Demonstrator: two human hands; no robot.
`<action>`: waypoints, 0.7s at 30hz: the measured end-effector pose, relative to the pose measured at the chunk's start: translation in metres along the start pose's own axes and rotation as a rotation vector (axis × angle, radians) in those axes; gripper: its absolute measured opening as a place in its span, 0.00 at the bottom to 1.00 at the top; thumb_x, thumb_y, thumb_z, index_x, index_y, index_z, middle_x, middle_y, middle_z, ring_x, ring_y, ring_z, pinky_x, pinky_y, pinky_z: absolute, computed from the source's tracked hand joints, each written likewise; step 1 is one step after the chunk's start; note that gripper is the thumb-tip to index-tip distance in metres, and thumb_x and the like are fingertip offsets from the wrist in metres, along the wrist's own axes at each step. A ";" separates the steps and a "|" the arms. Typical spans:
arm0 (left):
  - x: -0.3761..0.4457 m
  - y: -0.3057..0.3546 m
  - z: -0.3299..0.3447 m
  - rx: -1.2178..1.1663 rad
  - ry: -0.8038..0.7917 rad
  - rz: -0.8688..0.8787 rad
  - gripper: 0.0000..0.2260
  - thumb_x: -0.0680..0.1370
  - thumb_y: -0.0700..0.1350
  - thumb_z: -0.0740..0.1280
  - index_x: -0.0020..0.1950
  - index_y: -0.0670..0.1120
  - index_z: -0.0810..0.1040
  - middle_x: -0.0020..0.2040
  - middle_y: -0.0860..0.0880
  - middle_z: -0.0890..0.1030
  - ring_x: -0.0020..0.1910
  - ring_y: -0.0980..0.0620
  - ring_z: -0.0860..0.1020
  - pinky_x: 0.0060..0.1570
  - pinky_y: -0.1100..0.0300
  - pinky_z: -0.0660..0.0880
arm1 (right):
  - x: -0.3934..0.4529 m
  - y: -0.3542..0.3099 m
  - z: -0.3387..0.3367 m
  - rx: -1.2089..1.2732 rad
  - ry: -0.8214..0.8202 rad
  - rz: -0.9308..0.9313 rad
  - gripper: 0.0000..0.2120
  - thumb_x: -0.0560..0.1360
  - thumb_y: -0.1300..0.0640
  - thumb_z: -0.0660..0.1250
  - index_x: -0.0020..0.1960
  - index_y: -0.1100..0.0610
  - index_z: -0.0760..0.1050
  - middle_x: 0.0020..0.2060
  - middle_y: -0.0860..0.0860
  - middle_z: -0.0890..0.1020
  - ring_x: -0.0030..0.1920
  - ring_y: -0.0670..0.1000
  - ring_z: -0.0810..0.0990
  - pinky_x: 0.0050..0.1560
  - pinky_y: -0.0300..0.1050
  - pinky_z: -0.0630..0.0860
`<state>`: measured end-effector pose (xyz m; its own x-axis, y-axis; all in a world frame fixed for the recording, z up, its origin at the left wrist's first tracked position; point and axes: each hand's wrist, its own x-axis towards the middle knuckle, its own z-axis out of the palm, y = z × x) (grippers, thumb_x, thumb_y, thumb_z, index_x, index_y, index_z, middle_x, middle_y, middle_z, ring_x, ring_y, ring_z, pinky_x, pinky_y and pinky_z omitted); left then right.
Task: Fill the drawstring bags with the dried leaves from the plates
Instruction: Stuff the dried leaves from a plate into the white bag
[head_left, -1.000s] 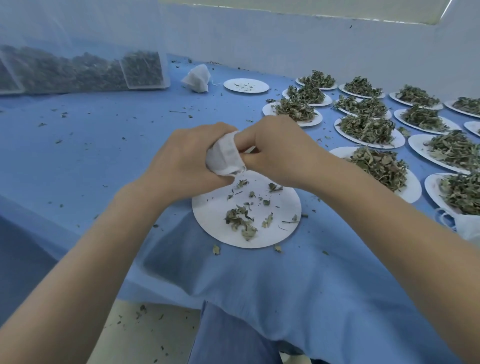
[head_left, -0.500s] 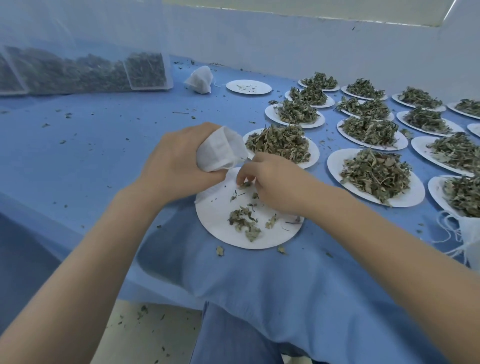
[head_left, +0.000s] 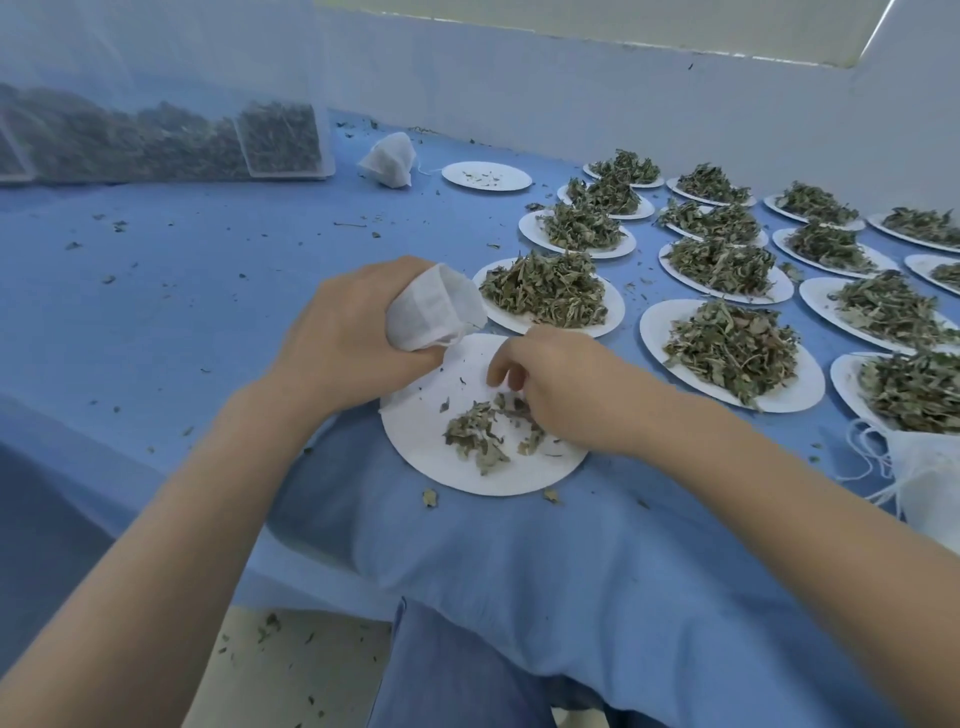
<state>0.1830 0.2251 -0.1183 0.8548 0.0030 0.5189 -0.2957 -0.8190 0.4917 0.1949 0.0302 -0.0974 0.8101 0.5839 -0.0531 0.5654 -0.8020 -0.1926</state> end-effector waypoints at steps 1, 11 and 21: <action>0.000 0.001 0.000 -0.002 0.000 0.000 0.19 0.63 0.53 0.70 0.53 0.60 0.73 0.40 0.69 0.72 0.44 0.60 0.70 0.41 0.65 0.65 | -0.001 0.001 -0.002 0.003 0.011 0.011 0.17 0.76 0.66 0.57 0.61 0.55 0.72 0.56 0.52 0.71 0.56 0.53 0.72 0.53 0.45 0.71; -0.002 0.002 0.003 -0.024 -0.016 -0.046 0.20 0.65 0.50 0.72 0.55 0.60 0.74 0.40 0.68 0.72 0.45 0.59 0.70 0.45 0.61 0.66 | -0.026 0.001 -0.027 -0.025 -0.015 0.049 0.19 0.78 0.64 0.52 0.64 0.52 0.73 0.55 0.50 0.76 0.49 0.47 0.75 0.52 0.41 0.74; -0.004 0.000 0.007 -0.039 -0.026 -0.065 0.20 0.67 0.47 0.72 0.57 0.57 0.75 0.42 0.64 0.72 0.46 0.58 0.71 0.45 0.61 0.65 | -0.018 -0.020 -0.023 0.150 -0.208 0.115 0.16 0.75 0.64 0.55 0.53 0.54 0.78 0.40 0.52 0.85 0.36 0.38 0.79 0.41 0.32 0.73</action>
<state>0.1825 0.2207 -0.1250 0.8832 0.0405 0.4672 -0.2552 -0.7943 0.5513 0.1727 0.0326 -0.0701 0.8097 0.5161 -0.2794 0.4303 -0.8458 -0.3155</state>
